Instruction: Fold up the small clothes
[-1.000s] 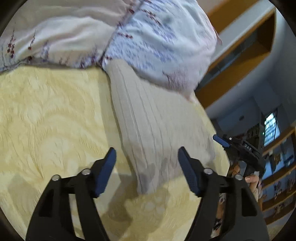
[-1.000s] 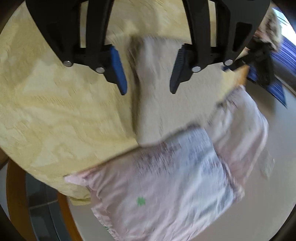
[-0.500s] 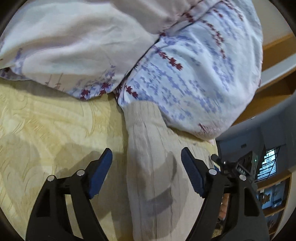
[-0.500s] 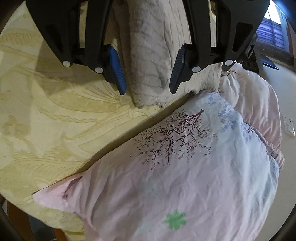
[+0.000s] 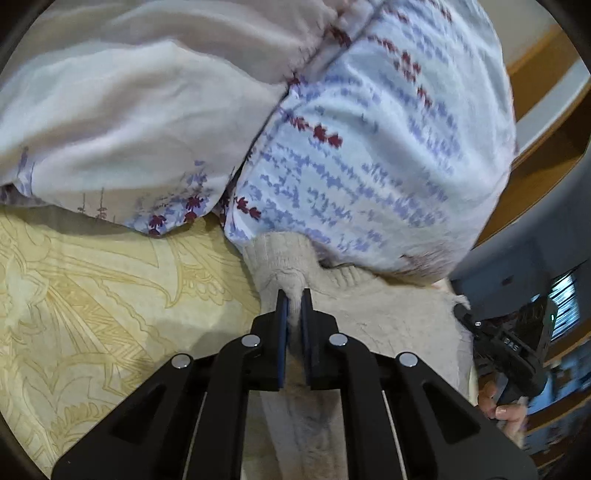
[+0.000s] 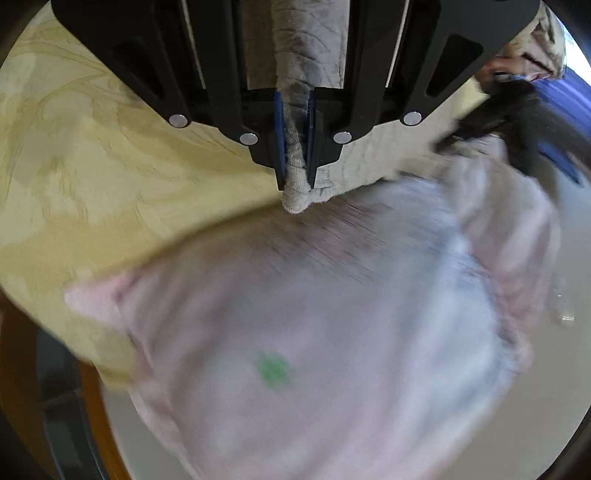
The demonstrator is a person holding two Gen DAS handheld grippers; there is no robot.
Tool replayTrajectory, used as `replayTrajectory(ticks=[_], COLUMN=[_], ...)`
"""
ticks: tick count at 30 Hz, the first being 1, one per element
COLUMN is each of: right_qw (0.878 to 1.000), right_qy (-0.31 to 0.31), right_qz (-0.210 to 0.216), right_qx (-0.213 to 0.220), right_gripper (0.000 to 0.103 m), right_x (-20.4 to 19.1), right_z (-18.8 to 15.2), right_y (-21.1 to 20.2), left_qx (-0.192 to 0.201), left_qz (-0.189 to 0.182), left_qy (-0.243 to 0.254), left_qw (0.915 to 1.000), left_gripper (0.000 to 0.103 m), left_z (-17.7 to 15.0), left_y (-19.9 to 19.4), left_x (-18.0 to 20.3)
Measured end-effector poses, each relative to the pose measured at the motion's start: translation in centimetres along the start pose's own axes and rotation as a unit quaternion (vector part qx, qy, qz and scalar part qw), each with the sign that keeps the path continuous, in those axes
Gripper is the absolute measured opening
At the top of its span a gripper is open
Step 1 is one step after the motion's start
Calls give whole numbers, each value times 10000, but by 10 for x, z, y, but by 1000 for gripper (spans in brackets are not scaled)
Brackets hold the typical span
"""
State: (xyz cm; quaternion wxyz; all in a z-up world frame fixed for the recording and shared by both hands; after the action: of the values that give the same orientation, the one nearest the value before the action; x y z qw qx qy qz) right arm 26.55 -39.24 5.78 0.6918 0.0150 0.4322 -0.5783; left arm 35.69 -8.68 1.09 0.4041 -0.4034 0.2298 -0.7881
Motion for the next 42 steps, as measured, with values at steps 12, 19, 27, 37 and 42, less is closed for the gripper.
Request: replayTrajectory(ticks=[12, 19, 27, 37, 42], right_qw=[9990, 9987, 9994, 9991, 9962], right_qy=[257, 163, -102, 201, 630], right_qz=[101, 273, -54, -115, 365], right_qx=[-358, -392, -323, -368, -468], right_gripper=[36, 35, 9, 22, 53], right_x=[22, 25, 27, 35, 48], right_z=[-28, -60, -65, -57, -51], right_y=[-25, -50, -47, -46, -54], left_qx=[144, -79, -183, -507, -566], left_qz=[939, 806, 684, -411, -755], left_qy=[905, 1146, 1145, -47, -270], left_qw=[9914, 9901, 9909, 9979, 9952], left_gripper=[60, 65, 70, 78, 78], left_z=[-21, -52, -68, -65, -66], left_y=[-42, -52, -53, -41, -36], left_x=[35, 55, 59, 26, 20])
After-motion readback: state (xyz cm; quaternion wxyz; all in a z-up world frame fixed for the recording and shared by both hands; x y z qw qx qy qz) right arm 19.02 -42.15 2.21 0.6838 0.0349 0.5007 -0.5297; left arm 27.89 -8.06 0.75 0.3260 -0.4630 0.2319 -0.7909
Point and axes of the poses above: each gripper's, at about its wrist camera, not at the fingertips, and y roughly the way its jaws point, x to its right, z to its top, the point moved 2 cm from there along y, roughly the way its jaws point, and after that the axes turned 9 degrees about y, right-handed, at the moved point
